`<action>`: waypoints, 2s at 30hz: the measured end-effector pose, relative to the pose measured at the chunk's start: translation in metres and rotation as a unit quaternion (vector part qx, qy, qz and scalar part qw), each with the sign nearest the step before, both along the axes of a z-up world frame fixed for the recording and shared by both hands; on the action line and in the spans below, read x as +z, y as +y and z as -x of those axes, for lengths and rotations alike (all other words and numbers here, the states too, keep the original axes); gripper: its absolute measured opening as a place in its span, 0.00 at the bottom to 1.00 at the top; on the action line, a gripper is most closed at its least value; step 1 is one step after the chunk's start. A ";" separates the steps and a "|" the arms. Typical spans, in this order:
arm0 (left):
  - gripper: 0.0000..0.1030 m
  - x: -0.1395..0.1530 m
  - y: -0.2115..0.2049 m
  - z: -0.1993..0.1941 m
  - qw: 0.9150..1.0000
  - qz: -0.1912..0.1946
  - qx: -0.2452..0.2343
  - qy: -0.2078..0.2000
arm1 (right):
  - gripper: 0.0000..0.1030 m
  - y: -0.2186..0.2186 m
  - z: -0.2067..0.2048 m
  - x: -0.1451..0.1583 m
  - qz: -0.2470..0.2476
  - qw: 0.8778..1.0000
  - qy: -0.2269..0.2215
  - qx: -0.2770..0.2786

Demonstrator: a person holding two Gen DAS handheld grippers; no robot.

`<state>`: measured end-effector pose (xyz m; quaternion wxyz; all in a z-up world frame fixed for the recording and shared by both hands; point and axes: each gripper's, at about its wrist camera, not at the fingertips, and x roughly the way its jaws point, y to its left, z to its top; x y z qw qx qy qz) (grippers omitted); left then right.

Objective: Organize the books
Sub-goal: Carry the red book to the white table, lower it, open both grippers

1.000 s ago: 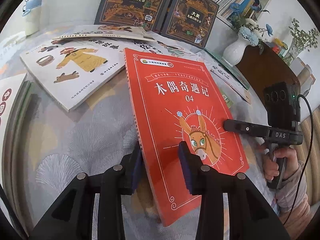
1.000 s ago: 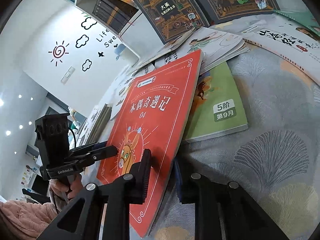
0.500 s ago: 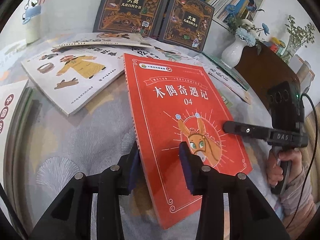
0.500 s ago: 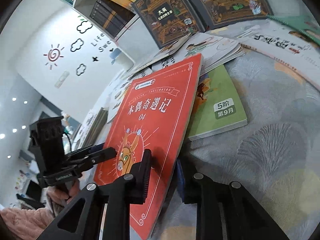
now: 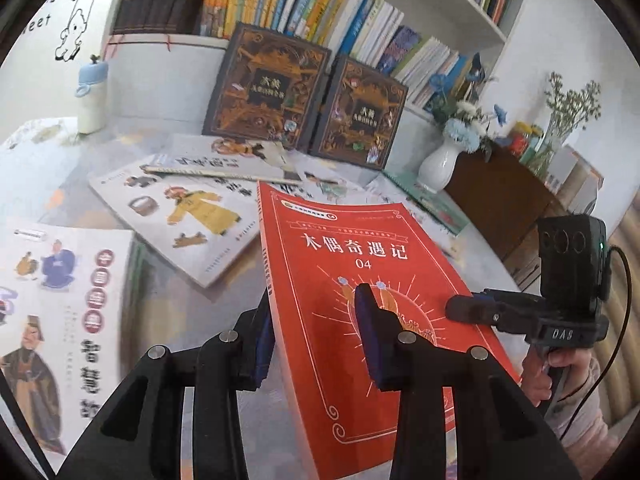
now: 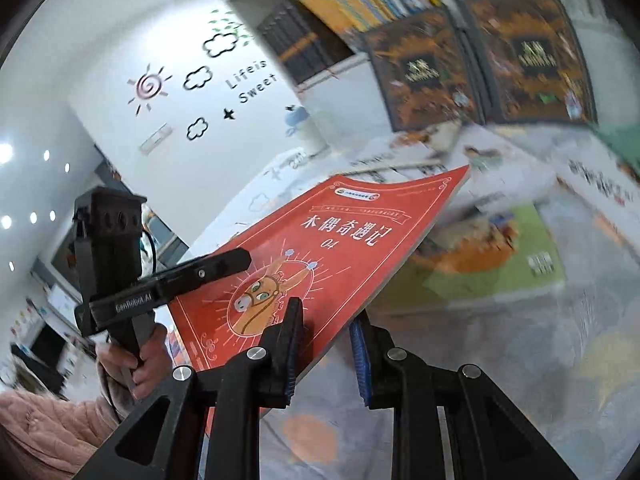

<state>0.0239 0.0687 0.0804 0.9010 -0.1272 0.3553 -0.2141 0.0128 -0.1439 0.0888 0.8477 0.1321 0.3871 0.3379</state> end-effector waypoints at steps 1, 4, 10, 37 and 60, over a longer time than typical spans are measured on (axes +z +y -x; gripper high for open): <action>0.33 0.005 0.008 0.002 1.000 0.003 0.005 -0.003 | 0.22 0.008 0.001 0.005 0.006 1.000 -0.010 0.003; 0.33 0.015 0.027 0.007 1.000 0.008 0.017 -0.008 | 0.22 0.031 0.005 0.020 0.023 0.999 -0.041 0.014; 0.33 0.031 0.074 0.018 0.998 -0.002 0.052 -0.021 | 0.22 0.083 -0.003 0.034 0.028 0.996 -0.066 0.050; 0.34 -0.024 0.211 0.027 0.987 -0.023 0.152 0.041 | 0.22 0.265 -0.030 -0.036 0.094 0.988 -0.042 0.116; 0.62 -0.009 0.197 0.013 0.977 -0.045 0.201 0.058 | 0.71 0.220 -0.033 -0.017 0.083 0.992 -0.035 0.084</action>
